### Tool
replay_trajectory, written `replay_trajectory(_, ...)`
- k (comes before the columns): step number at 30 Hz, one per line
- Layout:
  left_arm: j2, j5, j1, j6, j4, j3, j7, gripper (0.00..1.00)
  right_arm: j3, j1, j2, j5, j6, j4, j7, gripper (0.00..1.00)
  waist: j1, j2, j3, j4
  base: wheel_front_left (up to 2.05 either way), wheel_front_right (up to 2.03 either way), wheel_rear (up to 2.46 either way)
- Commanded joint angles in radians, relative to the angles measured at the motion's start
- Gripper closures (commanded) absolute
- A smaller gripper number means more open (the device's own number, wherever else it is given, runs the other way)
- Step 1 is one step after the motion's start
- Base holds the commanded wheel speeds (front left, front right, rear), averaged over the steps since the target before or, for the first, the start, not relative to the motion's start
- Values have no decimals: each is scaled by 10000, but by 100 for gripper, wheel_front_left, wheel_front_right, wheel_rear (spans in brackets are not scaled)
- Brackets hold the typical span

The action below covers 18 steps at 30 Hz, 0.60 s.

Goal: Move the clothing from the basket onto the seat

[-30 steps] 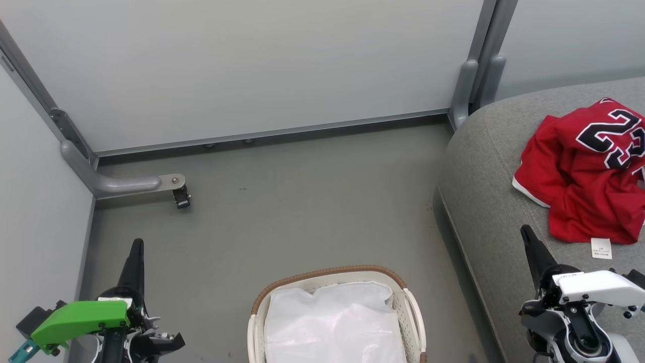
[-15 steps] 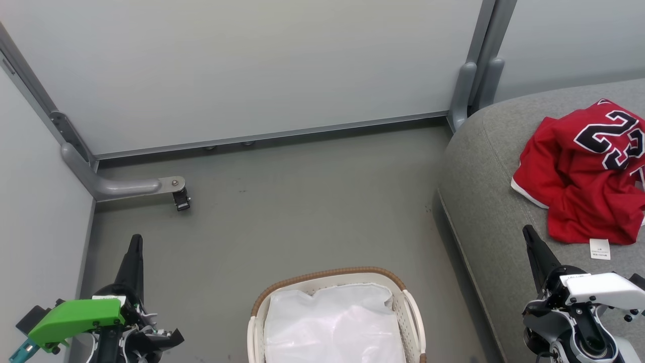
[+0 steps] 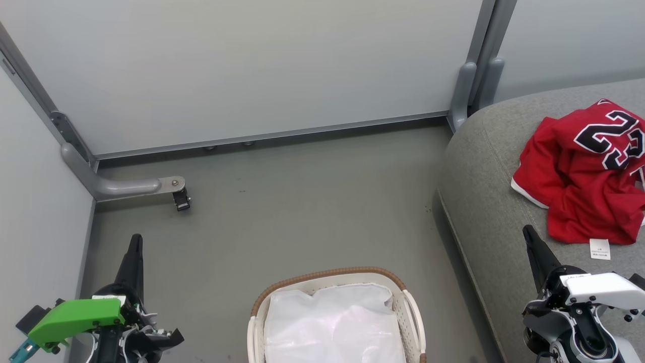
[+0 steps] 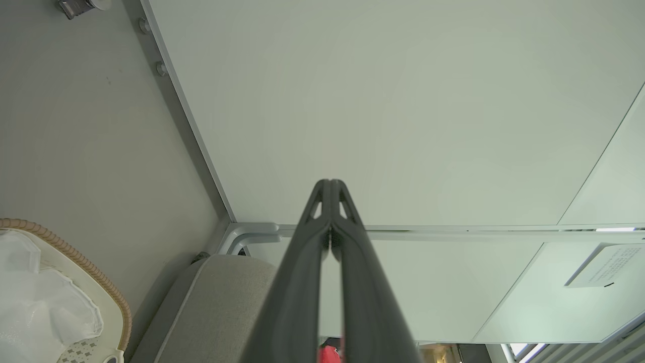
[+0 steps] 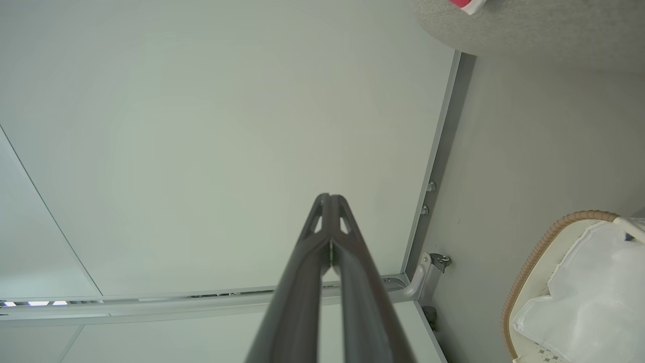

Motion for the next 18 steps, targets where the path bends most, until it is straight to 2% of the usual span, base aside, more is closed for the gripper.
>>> replay_trajectory(1,69,-35,-138,-41,-29,23,43,100,-20,97,-59,32,-1,-28,29,100,0,37,1,0,0,0,0)
replay_trajectory(18,69,-36,-136,-41,-29,22,42,100,-18,98,-59,34,0,-28,27,100,0,37,1,0,0,0,0)
